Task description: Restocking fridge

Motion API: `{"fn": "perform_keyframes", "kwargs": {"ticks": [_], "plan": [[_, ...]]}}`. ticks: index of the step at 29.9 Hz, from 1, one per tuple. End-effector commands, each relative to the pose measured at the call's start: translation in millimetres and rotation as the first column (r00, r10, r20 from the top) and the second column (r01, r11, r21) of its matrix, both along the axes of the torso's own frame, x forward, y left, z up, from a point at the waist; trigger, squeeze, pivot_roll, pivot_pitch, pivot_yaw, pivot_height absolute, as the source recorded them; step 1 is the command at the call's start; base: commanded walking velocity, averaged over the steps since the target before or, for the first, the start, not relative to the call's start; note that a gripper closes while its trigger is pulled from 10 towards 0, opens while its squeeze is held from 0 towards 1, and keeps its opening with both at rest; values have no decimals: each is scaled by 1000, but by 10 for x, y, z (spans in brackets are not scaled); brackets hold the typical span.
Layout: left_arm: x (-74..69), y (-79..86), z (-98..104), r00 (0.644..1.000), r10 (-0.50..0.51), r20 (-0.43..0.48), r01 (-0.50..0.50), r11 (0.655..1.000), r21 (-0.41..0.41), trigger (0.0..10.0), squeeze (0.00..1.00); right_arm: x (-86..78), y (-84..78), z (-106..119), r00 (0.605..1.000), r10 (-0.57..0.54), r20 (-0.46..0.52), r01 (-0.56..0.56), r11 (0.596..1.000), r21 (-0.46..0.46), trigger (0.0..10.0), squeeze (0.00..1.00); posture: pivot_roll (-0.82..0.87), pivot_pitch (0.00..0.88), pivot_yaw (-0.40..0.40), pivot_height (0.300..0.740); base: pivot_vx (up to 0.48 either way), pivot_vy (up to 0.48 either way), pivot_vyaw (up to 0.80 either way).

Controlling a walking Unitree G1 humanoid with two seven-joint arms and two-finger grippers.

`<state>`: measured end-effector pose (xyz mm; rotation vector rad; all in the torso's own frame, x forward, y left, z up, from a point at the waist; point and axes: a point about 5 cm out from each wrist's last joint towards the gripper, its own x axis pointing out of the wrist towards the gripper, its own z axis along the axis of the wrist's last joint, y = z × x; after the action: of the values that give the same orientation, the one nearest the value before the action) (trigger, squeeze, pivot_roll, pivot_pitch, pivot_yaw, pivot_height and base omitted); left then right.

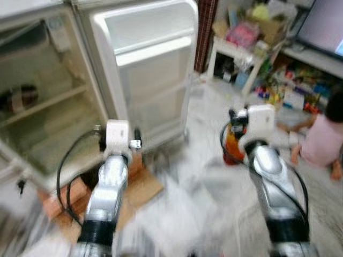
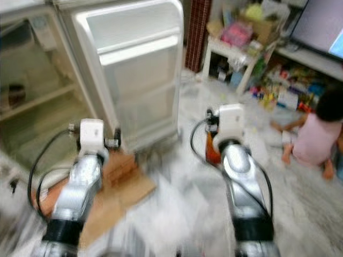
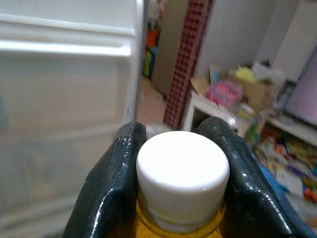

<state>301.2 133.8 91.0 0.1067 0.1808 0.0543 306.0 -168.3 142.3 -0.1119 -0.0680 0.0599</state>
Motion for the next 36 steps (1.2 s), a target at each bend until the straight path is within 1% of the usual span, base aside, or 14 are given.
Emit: {"fn": "perform_keyframes", "kwargs": {"ticks": [1,11,17,19,23,24,25,26,28,30,32,36], "plan": [[-2,71,-6,1000,28,-4,-28,999,17,10000,0,19,93,95,998,39,45,-40,999,24,10000,0,32,0,-31,740,386,-281,0],[-5,79,-13,999,52,-14,-51,998,21,10000,0,49,129,127,996,59,63,-61,998,29,10000,0,34,0,-35,740,352,-317,0],[0,114,-31,995,93,-21,-93,995,26,10000,0,64,142,133,995,77,68,-79,997,27,10000,0,32,0,-33,740,0,-466,0],[13,143,-28,992,121,-22,-121,993,12,10000,0,82,140,144,995,77,71,-79,996,28,10000,0,31,0,-34,740,0,-469,0],[48,184,22,991,133,-15,-133,991,17,10000,0,104,145,184,993,76,88,-79,996,31,10000,0,25,0,-32,740,0,-469,0],[58,191,69,990,141,-6,-141,990,-8,10000,0,103,144,203,993,75,93,-78,996,33,10000,0,28,0,-28,740,0,-465,0],[77,198,153,989,146,16,-145,989,-30,10000,0,98,141,228,991,80,105,-84,996,30,10000,0,33,0,-25,740,0,0,0],[91,201,197,989,142,33,-141,989,-31,10000,0,94,141,224,989,90,114,-93,995,21,10000,0,38,0,-22,740,0,0,0],[93,209,196,989,144,32,-142,989,-46,10000,0,93,131,182,990,90,110,-91,996,10,10000,0,39,0,-23,740,0,0,0],[84,228,169,988,156,20,-154,987,-50,10000,0,104,102,135,993,69,95,-71,997,22,10000,0,49,0,-40,740,0,0,0],[56,300,165,980,197,8,-196,979,-60,10000,0,147,97,188,993,65,101,-70,997,43,10000,0,49,0,-44,740,0,0,0],[1,352,167,977,215,4,-214,975,-58,10000,0,163,127,220,989,93,115,-96,995,18,10000,0,43,0,-35,740,0,0,0]]}}
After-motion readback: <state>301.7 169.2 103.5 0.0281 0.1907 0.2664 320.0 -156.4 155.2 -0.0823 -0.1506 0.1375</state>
